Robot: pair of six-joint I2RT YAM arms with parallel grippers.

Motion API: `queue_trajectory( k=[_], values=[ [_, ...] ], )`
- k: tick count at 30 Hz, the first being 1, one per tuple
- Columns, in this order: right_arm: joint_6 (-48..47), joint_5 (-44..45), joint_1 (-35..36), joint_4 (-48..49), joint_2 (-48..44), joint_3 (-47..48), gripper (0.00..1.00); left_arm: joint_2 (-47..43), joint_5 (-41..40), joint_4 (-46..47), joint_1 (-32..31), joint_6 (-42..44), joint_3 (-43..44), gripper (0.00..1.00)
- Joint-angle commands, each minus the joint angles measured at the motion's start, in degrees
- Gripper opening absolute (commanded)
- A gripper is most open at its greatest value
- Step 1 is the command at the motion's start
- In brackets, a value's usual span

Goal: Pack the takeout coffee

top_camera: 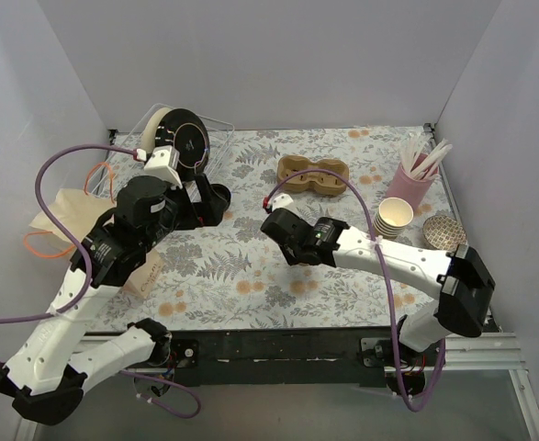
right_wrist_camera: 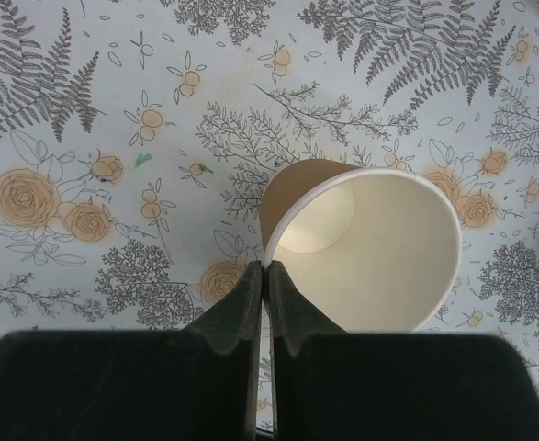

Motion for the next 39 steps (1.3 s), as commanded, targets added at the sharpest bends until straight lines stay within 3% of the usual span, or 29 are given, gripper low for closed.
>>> queue_trajectory(
  k=[1, 5, 16, 25, 29, 37, 39],
  values=[
    [-0.5, 1.3, 0.3, 3.7, 1.9, -0.3, 0.01, -1.3, -0.2, 0.0, 0.2, 1.0, 0.2, 0.98],
    [-0.7, -1.7, 0.4, 5.4, 2.0, -1.4, 0.02, 0.3, -0.3, -0.9, 0.2, 0.5, 1.6, 0.98],
    [-1.7, -3.5, 0.3, 0.3, 2.9, 2.2, 0.27, 4.1, -4.2, -1.5, 0.2, 5.4, 3.7, 0.98],
    [-0.5, -7.5, 0.3, -9.3, -5.8, 11.3, 0.32, 12.2, -6.2, 0.8, 0.2, 11.6, 5.9, 0.98],
    [2.2, -11.1, 0.4, -10.8, -15.2, 9.8, 0.32, 21.4, -5.7, 0.1, 0.1, 16.6, 8.8, 0.88],
    [8.7, -12.4, 0.3, -13.0, -32.9, 6.4, 0.32, 36.2, -11.5, 8.1, 0.5, 29.5, 7.1, 0.57],
    [9.4, -11.2, 0.4, -14.4, -35.0, 6.6, 0.32, 40.9, -12.2, 8.0, 1.2, 30.9, 8.5, 0.55]
  ],
)
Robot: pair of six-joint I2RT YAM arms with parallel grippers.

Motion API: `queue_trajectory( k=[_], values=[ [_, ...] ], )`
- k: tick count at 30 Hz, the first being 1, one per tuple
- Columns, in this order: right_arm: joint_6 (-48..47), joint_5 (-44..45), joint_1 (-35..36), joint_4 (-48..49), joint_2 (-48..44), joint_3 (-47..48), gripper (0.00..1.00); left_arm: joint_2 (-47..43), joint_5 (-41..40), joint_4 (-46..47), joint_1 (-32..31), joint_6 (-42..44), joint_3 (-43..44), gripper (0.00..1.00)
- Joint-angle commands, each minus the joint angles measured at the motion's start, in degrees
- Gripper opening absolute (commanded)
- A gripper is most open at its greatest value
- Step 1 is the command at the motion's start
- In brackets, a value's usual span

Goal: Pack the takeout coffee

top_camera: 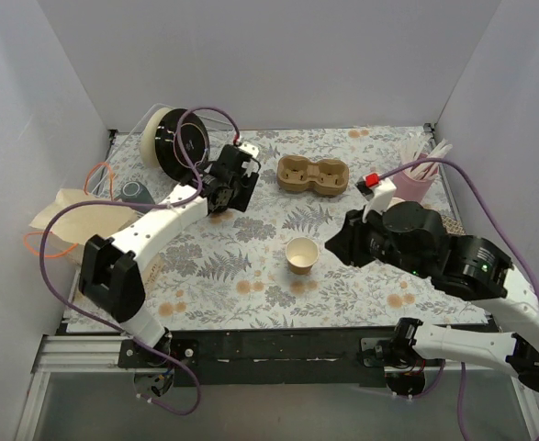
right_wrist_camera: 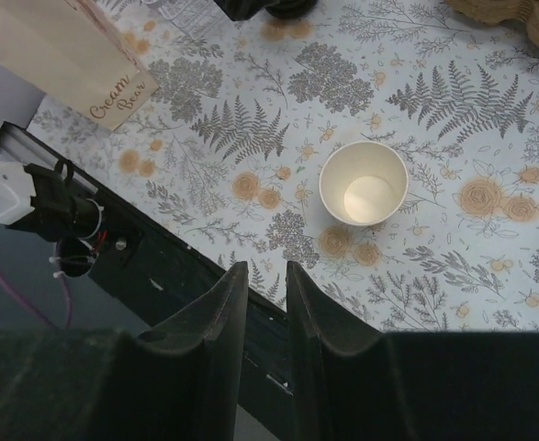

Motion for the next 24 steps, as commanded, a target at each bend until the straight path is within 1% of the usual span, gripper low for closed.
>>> queue_trajectory(
  k=[1, 4, 9, 14, 17, 24],
  values=[
    [4.0, 0.9, 0.3, -3.6, -3.3, -0.6, 0.32, 5.7, -3.9, 2.8, 1.8, 8.2, 1.7, 0.54],
    [4.1, 2.3, 0.3, -5.5, -3.8, 0.5, 0.31, 9.4, -1.0, 4.1, 3.5, 9.6, 2.6, 0.54],
    [4.1, 2.8, 0.3, -6.7, -3.6, 1.5, 0.31, 15.4, -0.6, 3.6, 4.6, 11.1, 5.5, 0.52],
    [3.7, 3.4, 0.3, -6.5, -3.5, 1.2, 0.31, 18.3, 0.4, 3.7, 5.3, 11.7, 7.9, 0.51],
    [3.3, 3.5, 0.3, -6.9, -2.8, 1.7, 0.31, 19.8, 1.3, 4.0, 5.4, 11.7, 8.7, 0.48],
    [2.5, 4.0, 0.2, -7.4, -1.9, 2.7, 0.31, 22.4, -0.1, 3.8, 5.8, 12.7, 8.3, 0.45]
  ],
)
